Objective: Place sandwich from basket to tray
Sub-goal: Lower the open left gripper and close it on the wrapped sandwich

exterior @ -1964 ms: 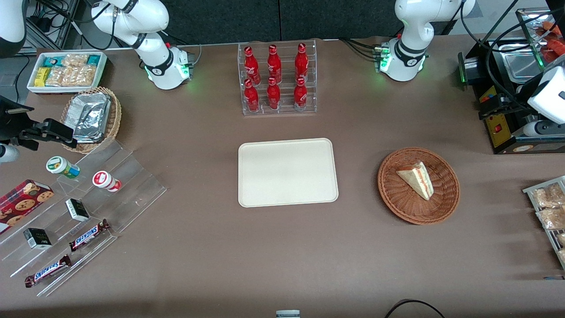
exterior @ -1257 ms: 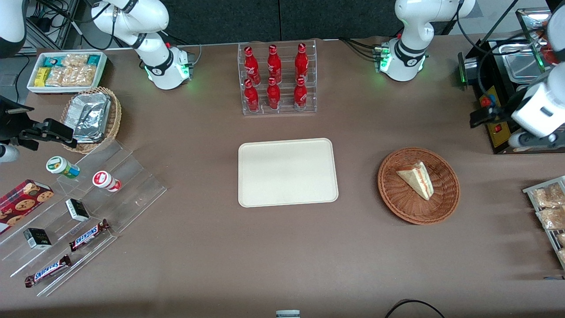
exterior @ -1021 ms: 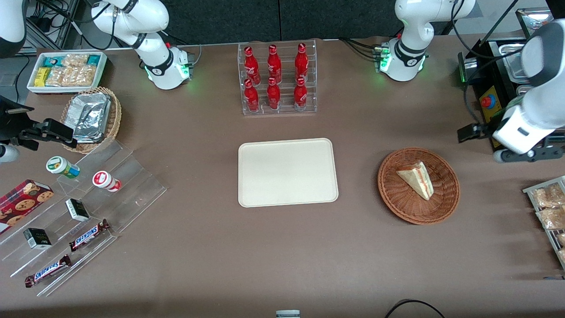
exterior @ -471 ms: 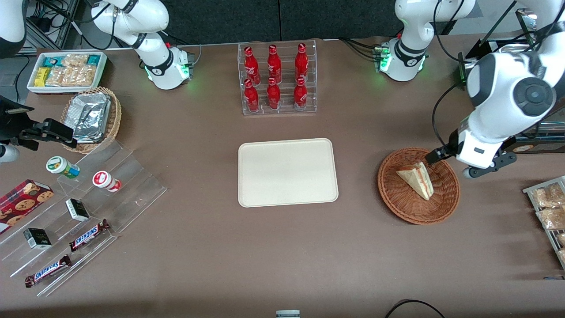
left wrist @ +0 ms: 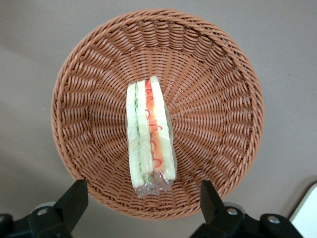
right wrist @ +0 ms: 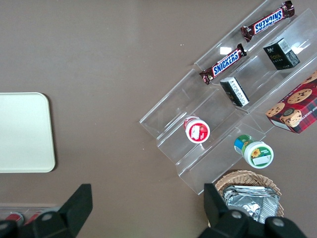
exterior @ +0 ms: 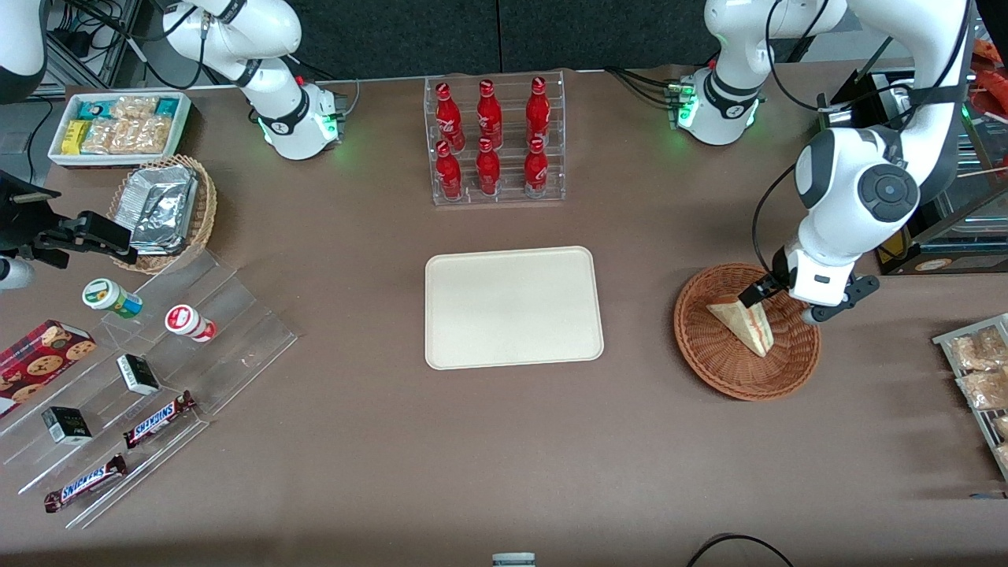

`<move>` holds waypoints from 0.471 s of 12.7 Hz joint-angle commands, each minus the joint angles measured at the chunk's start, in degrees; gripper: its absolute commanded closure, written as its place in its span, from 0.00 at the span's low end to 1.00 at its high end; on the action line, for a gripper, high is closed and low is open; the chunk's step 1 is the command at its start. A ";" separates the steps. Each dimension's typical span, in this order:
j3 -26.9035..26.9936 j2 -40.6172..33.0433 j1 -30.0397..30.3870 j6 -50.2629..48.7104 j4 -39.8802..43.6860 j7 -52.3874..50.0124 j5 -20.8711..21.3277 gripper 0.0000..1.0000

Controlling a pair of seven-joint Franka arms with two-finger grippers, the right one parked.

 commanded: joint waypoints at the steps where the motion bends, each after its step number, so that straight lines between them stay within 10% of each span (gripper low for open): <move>1: 0.11 1.09 0.03 4.95 -1.72 -1.72 -0.58 0.00; 6: 0.02 4.60 0.03 10.07 -2.00 -6.29 -0.58 0.00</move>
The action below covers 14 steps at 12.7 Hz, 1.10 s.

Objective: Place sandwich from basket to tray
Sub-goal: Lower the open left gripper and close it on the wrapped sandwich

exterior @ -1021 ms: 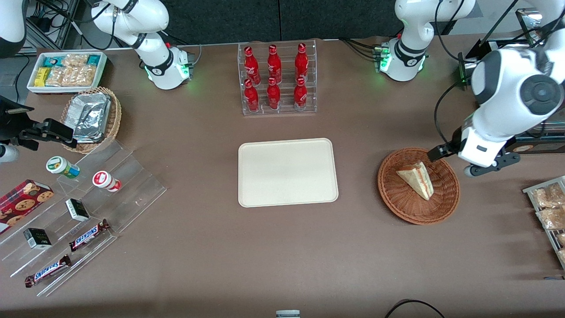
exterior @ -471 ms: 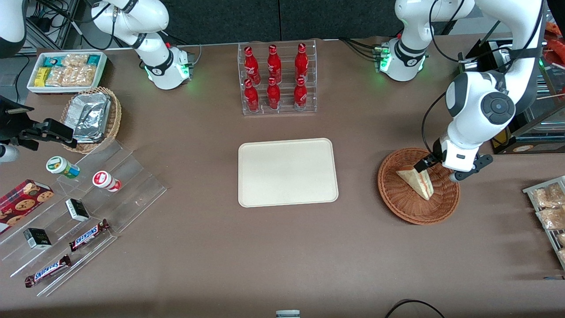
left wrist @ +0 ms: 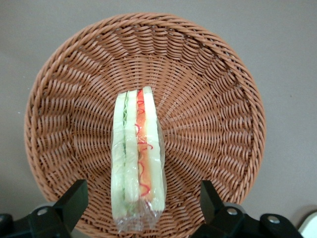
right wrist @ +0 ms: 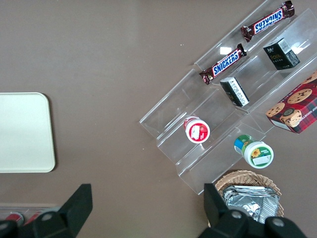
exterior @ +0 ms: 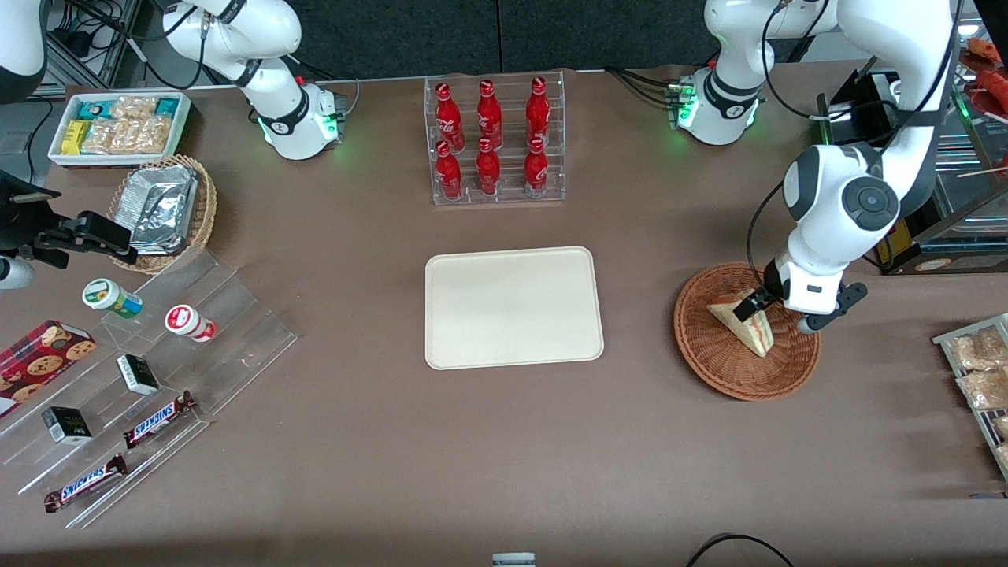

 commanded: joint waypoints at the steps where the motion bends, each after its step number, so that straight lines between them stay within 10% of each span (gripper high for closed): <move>1: 0.02 0.87 0.01 1.53 -0.39 -2.21 -0.56 0.00; 9: 0.02 4.12 0.01 4.43 -3.02 -3.89 -0.56 0.04; 10: -0.06 3.95 0.01 3.65 -2.94 -3.89 -0.48 0.23; 12: 0.02 3.77 0.01 1.71 -2.59 -3.89 -0.48 1.00; 14: 0.02 3.86 0.27 0.40 -1.97 -3.10 -0.48 1.00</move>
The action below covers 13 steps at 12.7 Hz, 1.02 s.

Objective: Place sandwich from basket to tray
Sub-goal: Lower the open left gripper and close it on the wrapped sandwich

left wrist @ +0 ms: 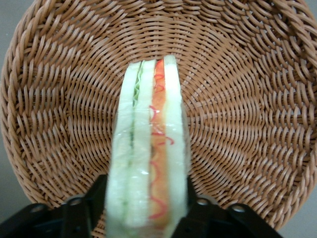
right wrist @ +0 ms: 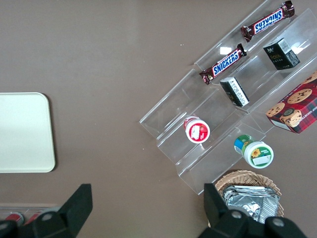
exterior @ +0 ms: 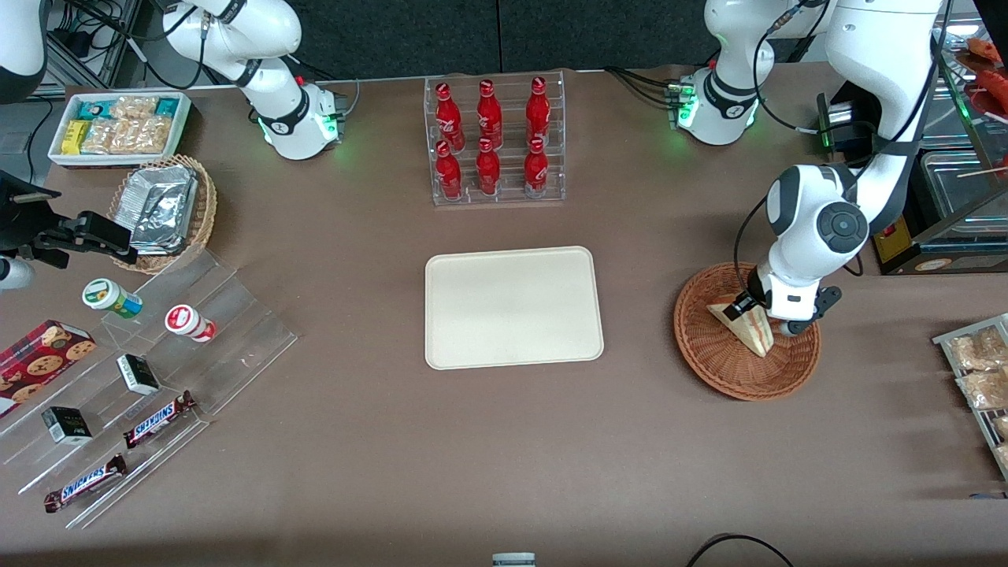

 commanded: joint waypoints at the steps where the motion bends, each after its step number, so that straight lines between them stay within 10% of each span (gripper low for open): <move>1: 0.02 -0.92 0.22 -2.98 0.94 0.32 -0.47 1.00; 13: -0.07 -0.14 -6.79 -27.06 22.03 0.15 0.32 1.00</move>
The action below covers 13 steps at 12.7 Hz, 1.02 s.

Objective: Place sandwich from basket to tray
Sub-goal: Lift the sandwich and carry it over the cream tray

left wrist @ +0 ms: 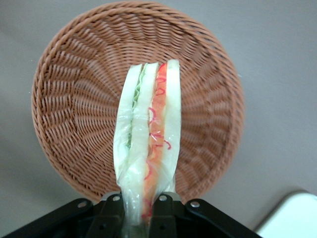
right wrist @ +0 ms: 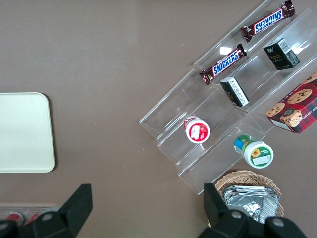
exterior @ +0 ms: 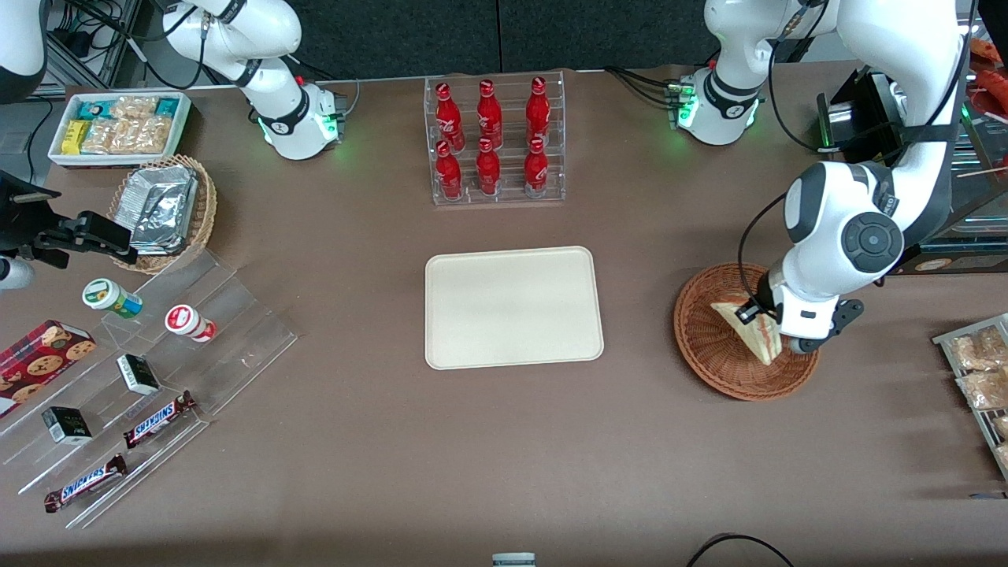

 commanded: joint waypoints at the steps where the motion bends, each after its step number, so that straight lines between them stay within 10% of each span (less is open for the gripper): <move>1: 0.47 0.48 -4.09 -3.60 3.74 -0.38 0.29 1.00; 13: 0.47 14.52 -27.99 -4.57 19.98 -0.73 0.20 1.00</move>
